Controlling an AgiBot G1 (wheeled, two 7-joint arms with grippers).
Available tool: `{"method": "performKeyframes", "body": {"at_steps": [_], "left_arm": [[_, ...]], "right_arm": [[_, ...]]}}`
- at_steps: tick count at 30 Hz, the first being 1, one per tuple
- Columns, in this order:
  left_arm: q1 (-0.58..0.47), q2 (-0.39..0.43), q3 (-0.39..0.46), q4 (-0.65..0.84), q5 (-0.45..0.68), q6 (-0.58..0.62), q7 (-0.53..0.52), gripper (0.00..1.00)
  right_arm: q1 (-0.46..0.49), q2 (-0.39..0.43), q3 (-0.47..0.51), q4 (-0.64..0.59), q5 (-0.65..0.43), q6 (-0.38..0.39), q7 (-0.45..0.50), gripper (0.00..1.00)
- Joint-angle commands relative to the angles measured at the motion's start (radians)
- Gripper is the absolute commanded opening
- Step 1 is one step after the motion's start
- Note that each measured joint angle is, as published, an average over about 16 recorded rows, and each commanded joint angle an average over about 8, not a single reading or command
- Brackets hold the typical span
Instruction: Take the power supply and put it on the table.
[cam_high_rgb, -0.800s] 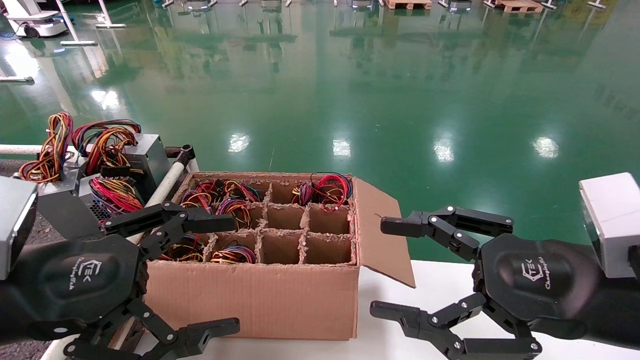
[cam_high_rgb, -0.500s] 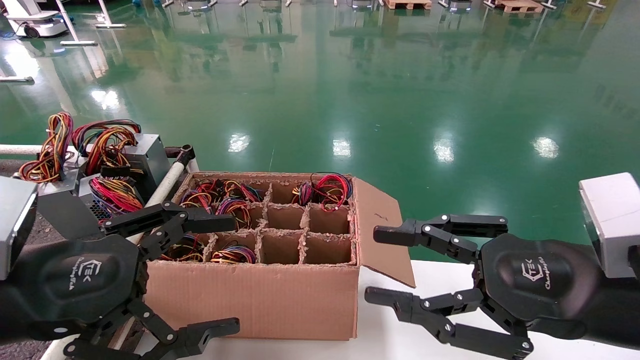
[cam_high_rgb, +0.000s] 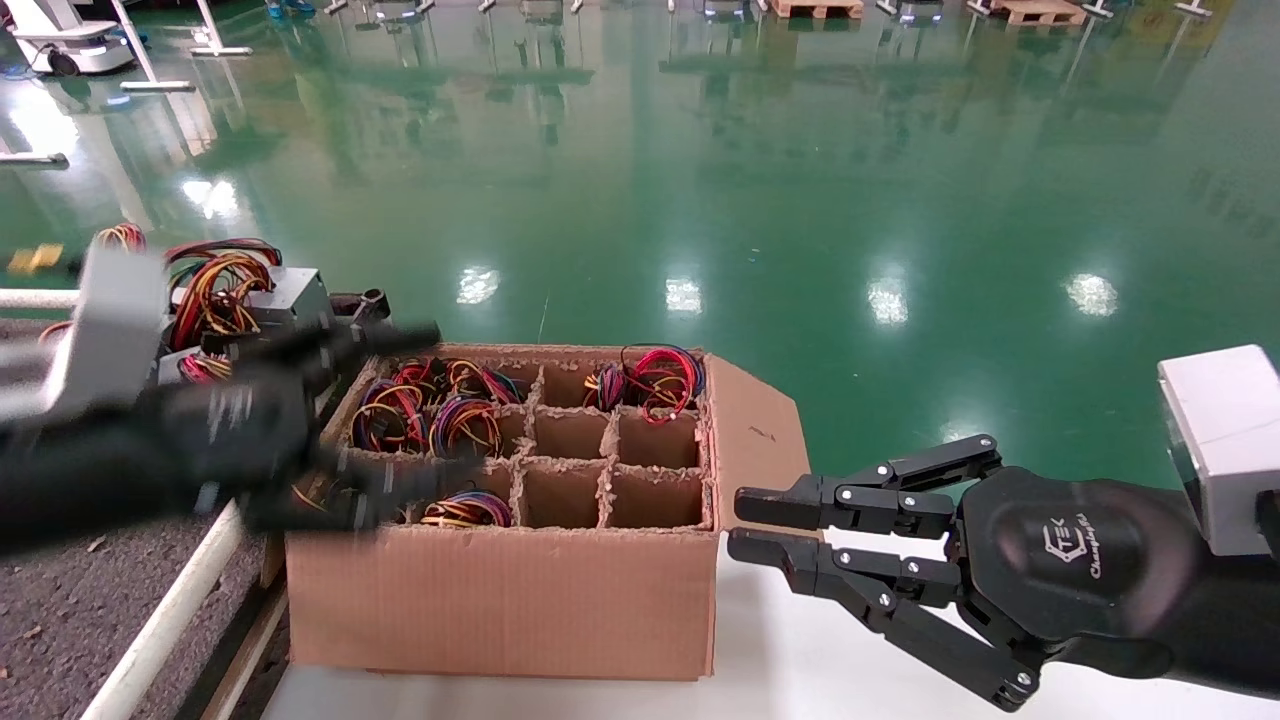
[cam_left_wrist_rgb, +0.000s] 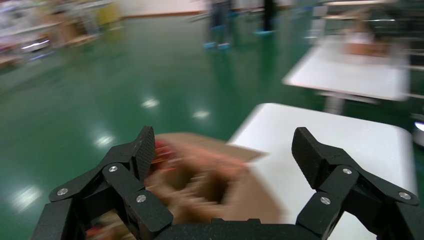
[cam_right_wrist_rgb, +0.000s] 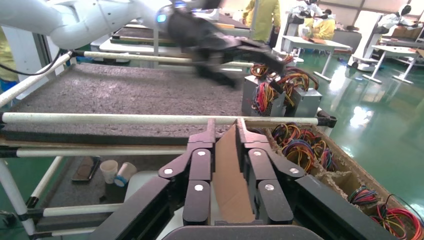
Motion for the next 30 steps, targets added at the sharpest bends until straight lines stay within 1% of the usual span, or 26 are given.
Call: {"method": "performKeyframes", "body": {"at_steps": [1,4,8,11,16,17,20,21,24,25,28,29,30], "left_arm": [[-0.03,0.013,0.014,0.03,0.051,-0.063,-0.023,1.0],[-0.111,0.048,0.075,0.109,0.16,-0.086,-0.079,1.0],[-0.222,0.102,0.155,0.228,0.288,-0.066,-0.125,1.0],[-0.291,0.146,0.195,0.327,0.355,-0.05,-0.117,1.0],[-0.365,0.221,0.231,0.498,0.419,-0.049,-0.056,1.0],[-0.375,0.235,0.236,0.53,0.427,-0.05,-0.043,1.0],[-0.399,0.273,0.249,0.616,0.446,-0.053,-0.001,1.0],[-0.406,0.285,0.252,0.642,0.451,-0.054,0.014,0.97],[-0.421,0.314,0.259,0.711,0.461,-0.059,0.063,0.61],[-0.425,0.322,0.26,0.732,0.463,-0.061,0.079,0.48],[-0.434,0.344,0.26,0.793,0.464,-0.067,0.127,0.11],[-0.437,0.35,0.259,0.81,0.464,-0.068,0.142,0.01],[-0.438,0.356,0.259,0.828,0.463,-0.069,0.158,0.0]], "right_arm": [[0.0,0.0,0.0,0.0,0.0,0.0,0.0,0.0],[0.0,0.0,0.0,0.0,0.0,0.0,0.0,0.0],[0.0,0.0,0.0,0.0,0.0,0.0,0.0,0.0],[0.0,0.0,0.0,0.0,0.0,0.0,0.0,0.0],[0.0,0.0,0.0,0.0,0.0,0.0,0.0,0.0],[0.0,0.0,0.0,0.0,0.0,0.0,0.0,0.07],[0.0,0.0,0.0,0.0,0.0,0.0,0.0,0.45],[0.0,0.0,0.0,0.0,0.0,0.0,0.0,0.57],[0.0,0.0,0.0,0.0,0.0,0.0,0.0,0.95],[0.0,0.0,0.0,0.0,0.0,0.0,0.0,1.0],[0.0,0.0,0.0,0.0,0.0,0.0,0.0,1.0],[0.0,0.0,0.0,0.0,0.0,0.0,0.0,1.0],[0.0,0.0,0.0,0.0,0.0,0.0,0.0,1.0]]}}
